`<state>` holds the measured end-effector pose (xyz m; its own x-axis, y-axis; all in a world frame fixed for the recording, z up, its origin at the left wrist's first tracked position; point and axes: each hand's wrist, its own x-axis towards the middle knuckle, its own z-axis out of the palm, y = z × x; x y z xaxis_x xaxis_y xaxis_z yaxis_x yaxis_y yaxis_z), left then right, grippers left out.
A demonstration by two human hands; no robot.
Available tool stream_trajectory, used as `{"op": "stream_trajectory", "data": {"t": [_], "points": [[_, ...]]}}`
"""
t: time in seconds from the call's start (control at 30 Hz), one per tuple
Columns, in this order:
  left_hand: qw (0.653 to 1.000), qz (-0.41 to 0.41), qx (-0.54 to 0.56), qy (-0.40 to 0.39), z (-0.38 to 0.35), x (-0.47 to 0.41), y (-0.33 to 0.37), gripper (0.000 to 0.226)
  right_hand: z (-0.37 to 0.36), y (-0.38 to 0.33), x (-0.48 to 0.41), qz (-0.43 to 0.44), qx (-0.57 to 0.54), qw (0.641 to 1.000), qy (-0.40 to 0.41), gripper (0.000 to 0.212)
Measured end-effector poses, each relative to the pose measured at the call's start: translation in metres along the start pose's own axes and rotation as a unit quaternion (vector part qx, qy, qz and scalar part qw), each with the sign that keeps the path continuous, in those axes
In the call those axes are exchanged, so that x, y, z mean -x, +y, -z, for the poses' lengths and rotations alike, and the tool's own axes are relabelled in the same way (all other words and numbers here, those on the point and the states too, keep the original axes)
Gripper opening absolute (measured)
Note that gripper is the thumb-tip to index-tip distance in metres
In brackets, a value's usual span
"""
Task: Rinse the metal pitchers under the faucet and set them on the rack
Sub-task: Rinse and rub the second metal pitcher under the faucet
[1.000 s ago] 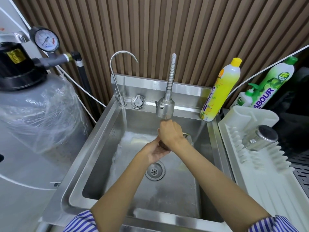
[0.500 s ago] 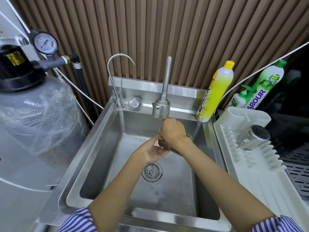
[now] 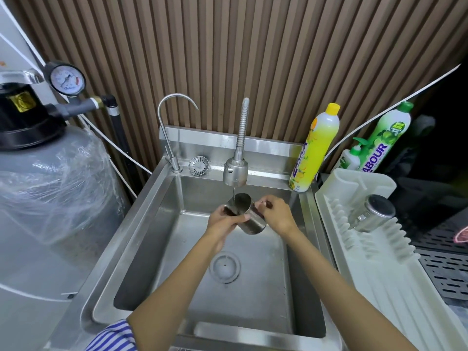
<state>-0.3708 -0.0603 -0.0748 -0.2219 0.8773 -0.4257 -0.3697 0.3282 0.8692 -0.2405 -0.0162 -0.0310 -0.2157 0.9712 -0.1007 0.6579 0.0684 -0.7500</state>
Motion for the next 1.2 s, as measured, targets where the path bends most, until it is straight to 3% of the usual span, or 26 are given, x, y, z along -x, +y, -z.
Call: {"op": "stream_trajectory", "data": {"t": [0.2,0.37,0.47,0.53,0.7,0.83,0.93,1.03,1.2], "points": [[0.952,-0.163,-0.233,0.116,-0.001,-0.003,0.016,0.074,-0.018,0.015,0.01,-0.015,-0.231,0.972,0.041,0.007],[0.885,-0.286,-0.317,0.185,0.0,0.004,0.018,0.081,-0.029,0.01,0.008,-0.056,-0.392,0.918,0.001,0.009],[0.85,-0.346,-0.359,0.172,0.006,0.007,0.02,0.085,-0.032,0.008,0.007,-0.061,-0.474,0.878,-0.044,0.01],[0.847,-0.362,-0.356,0.158,0.008,0.012,0.023,0.083,-0.034,0.006,0.008,-0.059,-0.484,0.87,-0.067,0.014],[0.832,-0.312,-0.408,0.207,0.009,0.015,0.028,0.07,-0.04,0.007,0.011,-0.08,-0.402,0.91,-0.062,0.027],[0.873,-0.205,-0.4,0.187,0.011,0.014,0.025,0.079,-0.024,0.004,0.005,-0.074,-0.306,0.949,-0.024,0.019],[0.925,-0.114,-0.324,0.166,0.009,0.013,0.012,0.078,-0.004,-0.007,-0.003,-0.023,-0.117,0.993,0.009,0.031],[0.981,-0.04,-0.172,0.086,-0.001,0.011,0.002,0.065,0.014,-0.022,-0.005,0.035,0.068,0.997,0.022,0.043],[1.0,-0.009,-0.011,-0.012,-0.019,0.01,0.005,0.039,0.03,-0.033,0.002,0.067,0.166,0.98,0.084,0.037]]}}
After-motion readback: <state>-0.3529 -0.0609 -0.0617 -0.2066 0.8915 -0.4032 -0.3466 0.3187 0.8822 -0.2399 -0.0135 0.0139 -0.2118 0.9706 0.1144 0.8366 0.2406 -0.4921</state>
